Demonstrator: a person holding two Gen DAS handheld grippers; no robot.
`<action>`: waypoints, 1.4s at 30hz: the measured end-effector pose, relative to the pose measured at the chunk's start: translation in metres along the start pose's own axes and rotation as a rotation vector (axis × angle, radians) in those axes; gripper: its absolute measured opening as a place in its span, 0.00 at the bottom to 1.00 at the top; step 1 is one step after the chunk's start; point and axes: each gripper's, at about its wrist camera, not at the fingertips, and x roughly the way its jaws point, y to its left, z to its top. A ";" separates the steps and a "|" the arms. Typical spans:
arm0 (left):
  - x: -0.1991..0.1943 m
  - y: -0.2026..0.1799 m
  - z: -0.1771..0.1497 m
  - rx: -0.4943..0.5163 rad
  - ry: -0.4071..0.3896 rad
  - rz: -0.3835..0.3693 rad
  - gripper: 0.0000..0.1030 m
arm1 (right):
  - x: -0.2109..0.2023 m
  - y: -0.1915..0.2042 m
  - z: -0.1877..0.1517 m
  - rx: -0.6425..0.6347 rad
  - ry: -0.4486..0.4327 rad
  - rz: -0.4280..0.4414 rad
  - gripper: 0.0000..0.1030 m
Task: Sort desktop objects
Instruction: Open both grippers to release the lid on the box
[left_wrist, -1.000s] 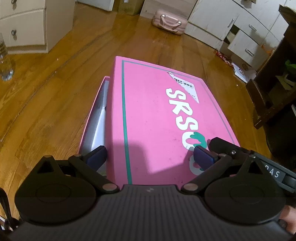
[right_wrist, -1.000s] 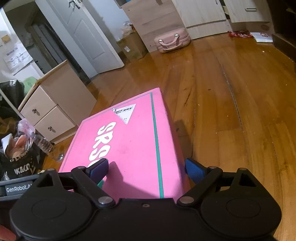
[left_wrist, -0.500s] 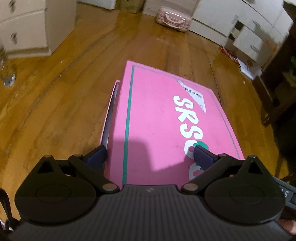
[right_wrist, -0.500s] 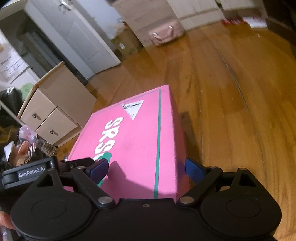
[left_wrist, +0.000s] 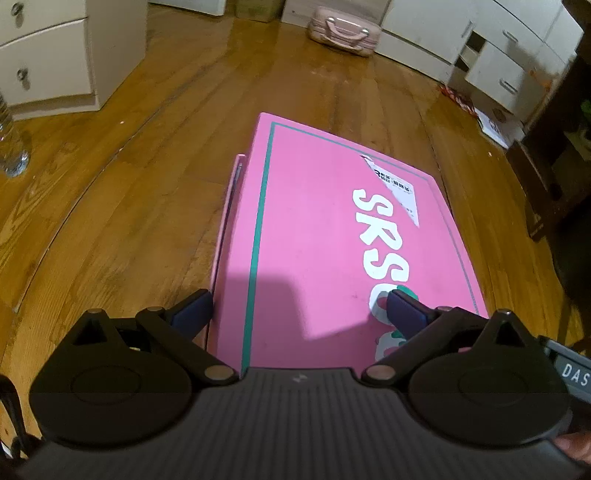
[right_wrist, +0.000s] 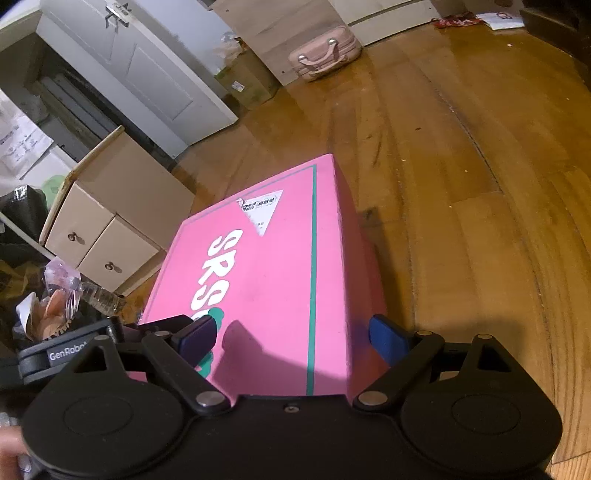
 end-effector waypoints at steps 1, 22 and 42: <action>0.000 0.002 -0.001 -0.003 0.000 -0.002 0.98 | 0.001 0.002 0.000 -0.009 0.005 -0.007 0.91; -0.007 0.004 -0.014 -0.004 0.011 0.019 0.98 | -0.008 0.015 0.006 -0.058 0.046 0.008 0.85; 0.009 -0.007 -0.021 0.061 0.053 0.089 1.00 | 0.007 0.005 -0.002 -0.116 0.103 -0.109 0.60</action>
